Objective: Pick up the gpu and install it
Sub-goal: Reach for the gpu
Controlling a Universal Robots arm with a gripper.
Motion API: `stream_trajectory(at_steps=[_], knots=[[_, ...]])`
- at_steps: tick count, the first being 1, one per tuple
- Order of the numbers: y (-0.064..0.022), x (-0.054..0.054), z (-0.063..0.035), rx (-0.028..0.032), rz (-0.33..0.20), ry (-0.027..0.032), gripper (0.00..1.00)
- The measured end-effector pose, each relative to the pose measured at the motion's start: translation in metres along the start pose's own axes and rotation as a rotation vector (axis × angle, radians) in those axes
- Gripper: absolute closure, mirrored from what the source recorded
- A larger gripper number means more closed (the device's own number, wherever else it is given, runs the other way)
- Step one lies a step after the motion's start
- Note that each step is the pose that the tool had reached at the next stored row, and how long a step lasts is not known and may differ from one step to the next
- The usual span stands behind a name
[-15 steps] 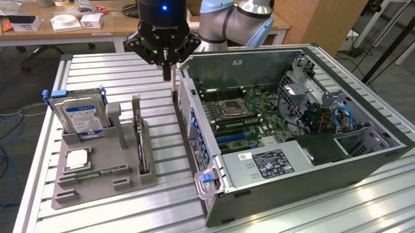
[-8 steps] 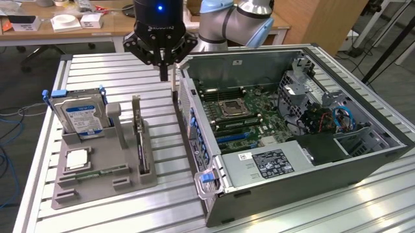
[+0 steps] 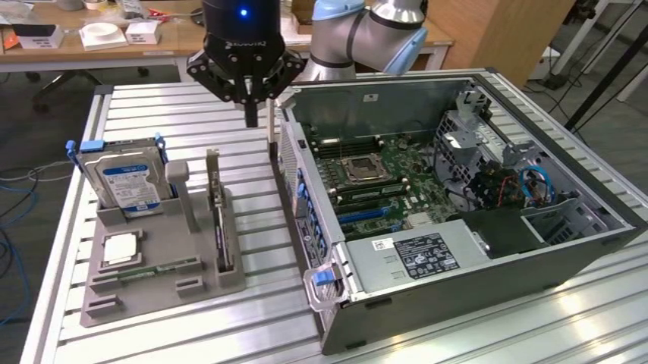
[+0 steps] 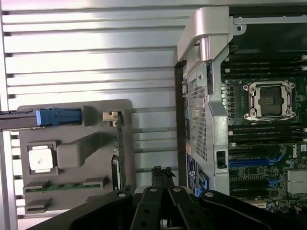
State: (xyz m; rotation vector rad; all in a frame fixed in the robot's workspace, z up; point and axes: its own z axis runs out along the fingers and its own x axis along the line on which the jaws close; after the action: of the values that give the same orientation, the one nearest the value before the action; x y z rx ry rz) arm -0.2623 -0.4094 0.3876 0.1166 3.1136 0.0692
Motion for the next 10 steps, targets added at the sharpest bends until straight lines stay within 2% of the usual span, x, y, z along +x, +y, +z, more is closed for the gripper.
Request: stream_trajectory(at_steps=[10], knots=[[-0.0006, 0.0073, 0.0000, 0.0001, 0.000, 0.0001, 0.89]])
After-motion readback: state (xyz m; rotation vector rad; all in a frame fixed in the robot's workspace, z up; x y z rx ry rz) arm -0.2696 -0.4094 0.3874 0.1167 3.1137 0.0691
